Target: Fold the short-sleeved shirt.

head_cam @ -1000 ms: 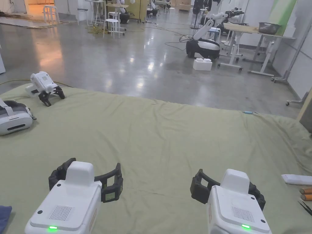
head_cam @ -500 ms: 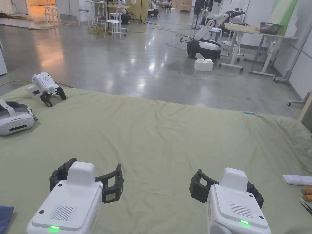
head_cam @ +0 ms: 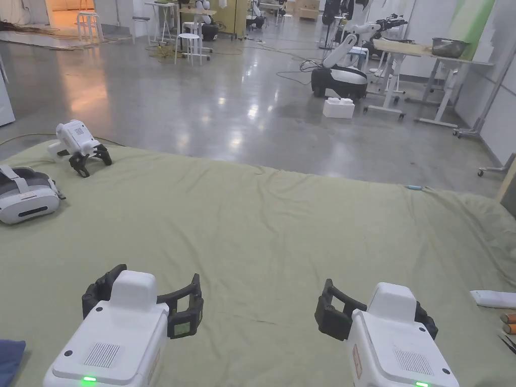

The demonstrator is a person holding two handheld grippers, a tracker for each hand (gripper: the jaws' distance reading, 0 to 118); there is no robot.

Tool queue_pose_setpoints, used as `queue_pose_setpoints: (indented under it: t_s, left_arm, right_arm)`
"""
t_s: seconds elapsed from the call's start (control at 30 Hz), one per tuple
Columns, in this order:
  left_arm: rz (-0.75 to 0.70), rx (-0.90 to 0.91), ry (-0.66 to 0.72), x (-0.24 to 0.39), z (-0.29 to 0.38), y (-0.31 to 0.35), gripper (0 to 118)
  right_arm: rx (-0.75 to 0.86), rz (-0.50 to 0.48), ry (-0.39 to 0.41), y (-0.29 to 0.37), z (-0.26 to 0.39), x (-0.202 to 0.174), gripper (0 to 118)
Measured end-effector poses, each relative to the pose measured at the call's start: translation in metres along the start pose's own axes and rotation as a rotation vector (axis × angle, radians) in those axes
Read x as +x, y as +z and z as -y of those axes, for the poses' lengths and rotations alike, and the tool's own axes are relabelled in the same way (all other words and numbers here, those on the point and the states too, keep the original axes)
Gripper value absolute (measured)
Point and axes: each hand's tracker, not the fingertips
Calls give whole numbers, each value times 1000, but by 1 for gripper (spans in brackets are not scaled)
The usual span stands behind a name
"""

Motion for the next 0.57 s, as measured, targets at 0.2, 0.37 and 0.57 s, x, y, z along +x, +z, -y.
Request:
queue_pose_setpoints:
  t_s: [0.2, 0.37, 0.57]
  left_arm:
    - [6, -5, 9, -3, 1, 0, 105]
    - [9, -9, 20, -4, 1, 1, 105]
    - [14, -16, 19, -4, 1, 2, 105]
  right_arm:
    - [14, 52, 10, -1, 1, -3, 113]
    - [-30, 31, 28, -5, 5, -5, 117]
    - [-10, 90, 78, -2, 11, -13, 117]
